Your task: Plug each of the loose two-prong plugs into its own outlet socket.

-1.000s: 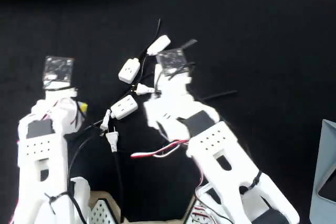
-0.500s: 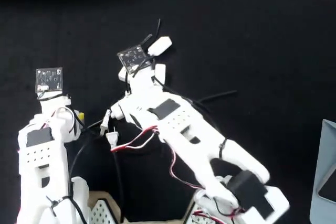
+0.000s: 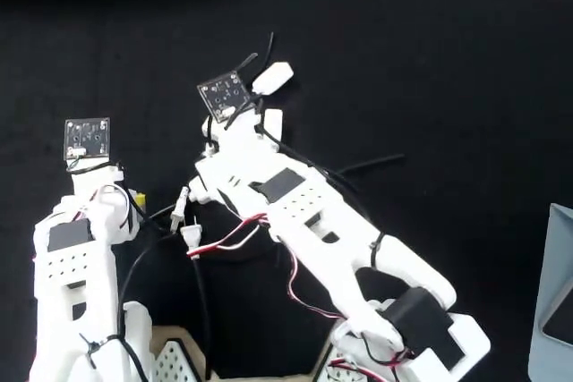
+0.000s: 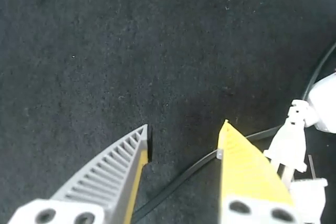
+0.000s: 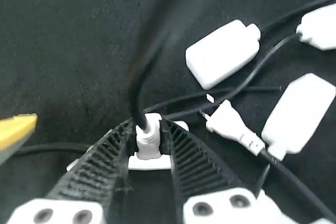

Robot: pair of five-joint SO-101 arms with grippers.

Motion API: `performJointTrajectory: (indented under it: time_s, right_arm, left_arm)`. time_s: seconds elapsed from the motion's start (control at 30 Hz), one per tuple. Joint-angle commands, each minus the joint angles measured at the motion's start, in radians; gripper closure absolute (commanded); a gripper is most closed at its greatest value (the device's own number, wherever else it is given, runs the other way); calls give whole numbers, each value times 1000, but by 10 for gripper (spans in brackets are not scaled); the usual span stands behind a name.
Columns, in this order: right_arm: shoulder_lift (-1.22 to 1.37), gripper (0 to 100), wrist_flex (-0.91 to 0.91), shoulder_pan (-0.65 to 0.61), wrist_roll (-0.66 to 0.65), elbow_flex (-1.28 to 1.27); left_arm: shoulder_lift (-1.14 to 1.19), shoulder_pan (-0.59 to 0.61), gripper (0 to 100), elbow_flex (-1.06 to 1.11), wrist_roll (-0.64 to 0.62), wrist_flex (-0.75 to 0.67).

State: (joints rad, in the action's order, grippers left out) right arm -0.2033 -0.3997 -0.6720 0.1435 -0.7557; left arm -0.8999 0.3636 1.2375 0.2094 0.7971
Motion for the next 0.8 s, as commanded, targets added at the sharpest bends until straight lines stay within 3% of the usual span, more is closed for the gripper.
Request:
performJointTrajectory:
  time_s: [0.0, 0.27, 0.77]
  right_arm:
    - [-47, 987, 61, 5, -9, -31]
    - [-246, 987, 72, 5, -8, -154]
    - [45, 987, 120, 77, -11, -61]
  left_arm:
    - [-11, -8, 783, -8, -11, -18]
    - [-11, -8, 783, -8, -11, -18]
    - [-18, -8, 783, 7, -11, -20]
